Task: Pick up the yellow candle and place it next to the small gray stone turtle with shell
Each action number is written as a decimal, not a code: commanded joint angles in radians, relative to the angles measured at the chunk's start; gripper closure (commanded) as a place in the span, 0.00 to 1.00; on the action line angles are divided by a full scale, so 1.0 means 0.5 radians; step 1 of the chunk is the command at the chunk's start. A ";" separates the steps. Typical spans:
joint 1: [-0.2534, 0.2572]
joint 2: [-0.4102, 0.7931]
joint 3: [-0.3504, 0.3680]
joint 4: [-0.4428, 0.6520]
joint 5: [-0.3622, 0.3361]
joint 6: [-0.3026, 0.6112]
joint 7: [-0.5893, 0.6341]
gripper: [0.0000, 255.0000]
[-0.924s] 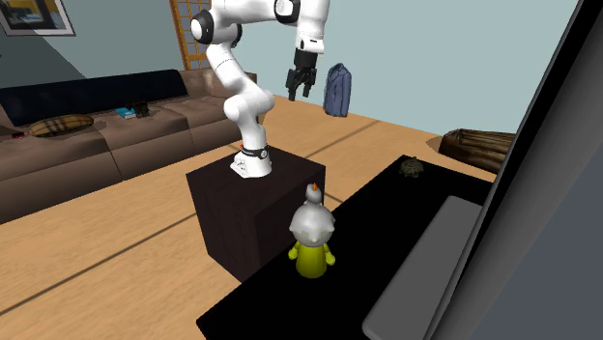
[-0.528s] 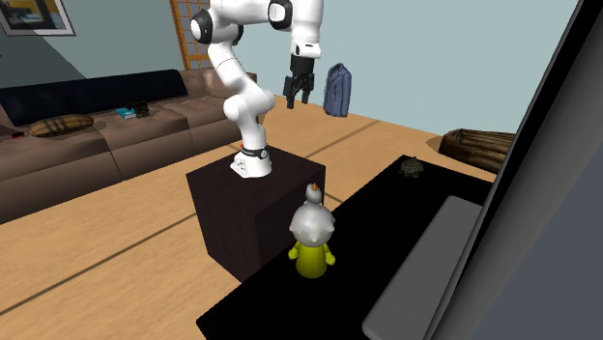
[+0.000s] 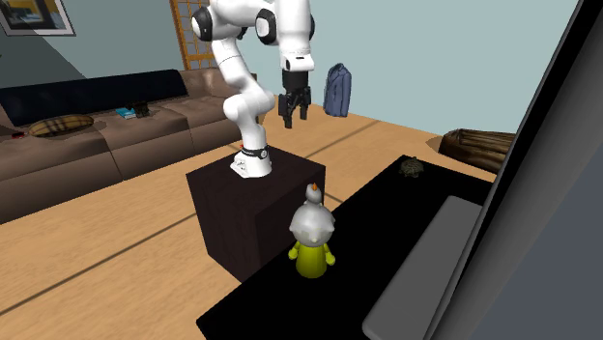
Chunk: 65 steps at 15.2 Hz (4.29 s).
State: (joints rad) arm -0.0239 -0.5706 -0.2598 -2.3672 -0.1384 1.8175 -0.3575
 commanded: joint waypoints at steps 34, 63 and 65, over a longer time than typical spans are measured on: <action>-0.029 1.617 -0.710 1.031 1.366 0.629 -1.575 0.00; -0.019 1.499 -0.752 1.341 1.201 0.264 -1.374 1.00; -0.022 1.494 -0.755 1.388 1.191 0.216 -1.355 1.00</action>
State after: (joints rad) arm -0.0343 0.1768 -0.6372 -1.6882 0.4585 1.9375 -1.0405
